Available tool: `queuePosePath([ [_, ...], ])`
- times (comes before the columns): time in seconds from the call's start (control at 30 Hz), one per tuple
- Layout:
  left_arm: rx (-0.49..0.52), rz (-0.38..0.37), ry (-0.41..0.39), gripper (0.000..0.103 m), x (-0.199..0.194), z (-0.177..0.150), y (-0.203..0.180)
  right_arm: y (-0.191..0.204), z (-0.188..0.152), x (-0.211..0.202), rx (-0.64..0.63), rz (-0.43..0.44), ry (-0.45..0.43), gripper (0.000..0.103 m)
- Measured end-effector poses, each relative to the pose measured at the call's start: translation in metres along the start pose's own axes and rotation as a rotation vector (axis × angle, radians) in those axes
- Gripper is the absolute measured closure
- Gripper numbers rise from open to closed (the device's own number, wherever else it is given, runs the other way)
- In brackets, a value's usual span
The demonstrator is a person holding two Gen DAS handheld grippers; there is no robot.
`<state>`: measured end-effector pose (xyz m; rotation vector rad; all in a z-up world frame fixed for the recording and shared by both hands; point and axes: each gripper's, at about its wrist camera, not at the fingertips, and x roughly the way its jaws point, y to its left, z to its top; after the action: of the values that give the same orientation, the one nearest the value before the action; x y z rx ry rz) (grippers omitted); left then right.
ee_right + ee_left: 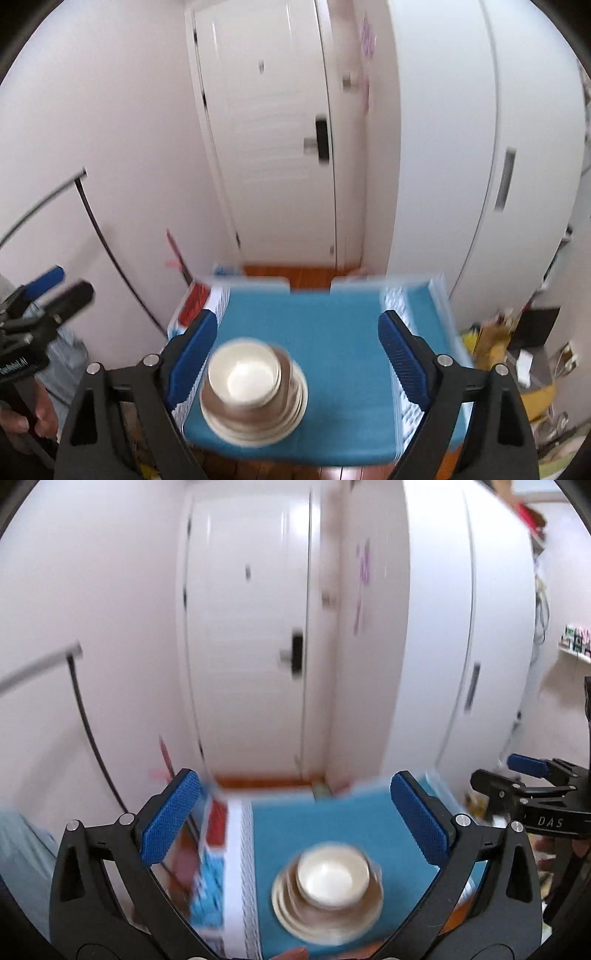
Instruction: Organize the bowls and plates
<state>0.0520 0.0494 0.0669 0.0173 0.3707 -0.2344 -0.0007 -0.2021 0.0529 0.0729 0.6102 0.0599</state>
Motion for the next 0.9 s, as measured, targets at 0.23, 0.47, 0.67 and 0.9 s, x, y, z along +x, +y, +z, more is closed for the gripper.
queuePosePath([
  [0.23,0.096,0.113,-0.115,0.000,-0.031,0.013,-0.031,0.005,0.017,-0.045,-0.007,-0.068,-0.200,0.016],
  [0.47,0.038,0.071,-0.107,0.000,-0.038,0.017,-0.029,0.001,0.013,-0.059,0.004,-0.096,-0.268,0.000],
  [0.67,0.049,0.069,-0.112,0.000,-0.039,0.017,-0.031,-0.002,0.012,-0.064,0.012,-0.115,-0.273,0.000],
  [0.9,0.049,0.074,-0.109,0.000,-0.041,0.017,-0.031,0.003,0.010,-0.068,0.012,-0.121,-0.273,0.000],
])
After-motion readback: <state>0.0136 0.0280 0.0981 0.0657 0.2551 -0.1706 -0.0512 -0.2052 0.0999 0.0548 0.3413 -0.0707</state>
